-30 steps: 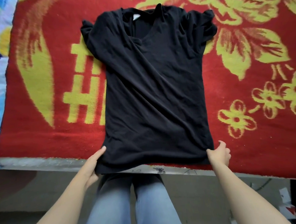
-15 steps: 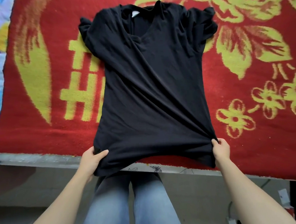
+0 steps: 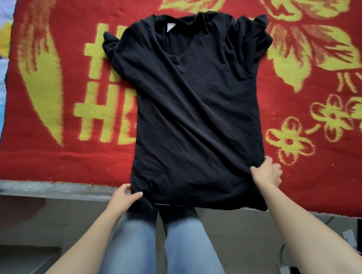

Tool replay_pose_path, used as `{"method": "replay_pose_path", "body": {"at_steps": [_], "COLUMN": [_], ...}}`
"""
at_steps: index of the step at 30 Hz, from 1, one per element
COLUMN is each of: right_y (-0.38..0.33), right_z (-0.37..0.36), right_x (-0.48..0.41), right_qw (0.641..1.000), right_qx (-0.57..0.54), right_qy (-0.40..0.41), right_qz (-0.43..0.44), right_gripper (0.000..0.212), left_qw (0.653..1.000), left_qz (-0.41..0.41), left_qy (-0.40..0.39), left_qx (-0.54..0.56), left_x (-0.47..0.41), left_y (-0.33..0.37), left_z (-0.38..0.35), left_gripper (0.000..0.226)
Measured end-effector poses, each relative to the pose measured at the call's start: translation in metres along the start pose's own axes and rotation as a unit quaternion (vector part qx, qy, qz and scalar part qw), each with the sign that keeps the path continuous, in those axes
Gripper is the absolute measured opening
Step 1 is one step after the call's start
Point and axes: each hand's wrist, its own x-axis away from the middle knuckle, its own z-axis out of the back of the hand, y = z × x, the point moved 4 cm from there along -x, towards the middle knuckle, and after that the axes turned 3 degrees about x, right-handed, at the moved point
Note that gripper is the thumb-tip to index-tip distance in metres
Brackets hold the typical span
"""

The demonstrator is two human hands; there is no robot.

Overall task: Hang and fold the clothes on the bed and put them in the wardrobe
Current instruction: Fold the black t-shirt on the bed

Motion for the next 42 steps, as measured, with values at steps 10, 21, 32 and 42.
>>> {"method": "replay_pose_path", "body": {"at_steps": [10, 21, 32, 42], "right_y": [-0.159, -0.337, -0.425, -0.432], "right_z": [-0.005, 0.006, 0.007, 0.024], "right_x": [0.032, 0.046, -0.029, -0.037], "right_qw": [0.98, 0.944, 0.929, 0.937], "right_qx": [-0.022, -0.006, -0.012, -0.063], "right_qy": [-0.042, -0.034, -0.04, 0.129], "right_qz": [0.191, 0.329, 0.368, 0.319], "right_gripper": [0.057, 0.05, 0.056, 0.023], "left_qw": [0.989, 0.982, 0.816, 0.906], "left_qz": [-0.115, -0.169, -0.304, -0.355], "left_qy": [0.092, 0.076, 0.174, -0.082], "left_qx": [-0.006, -0.031, -0.46, -0.218], "left_x": [-0.032, -0.114, -0.22, -0.198], "left_y": [0.084, 0.183, 0.333, 0.379], "left_z": [0.035, 0.107, 0.12, 0.13], "left_gripper": [0.025, 0.033, 0.09, 0.034]}}
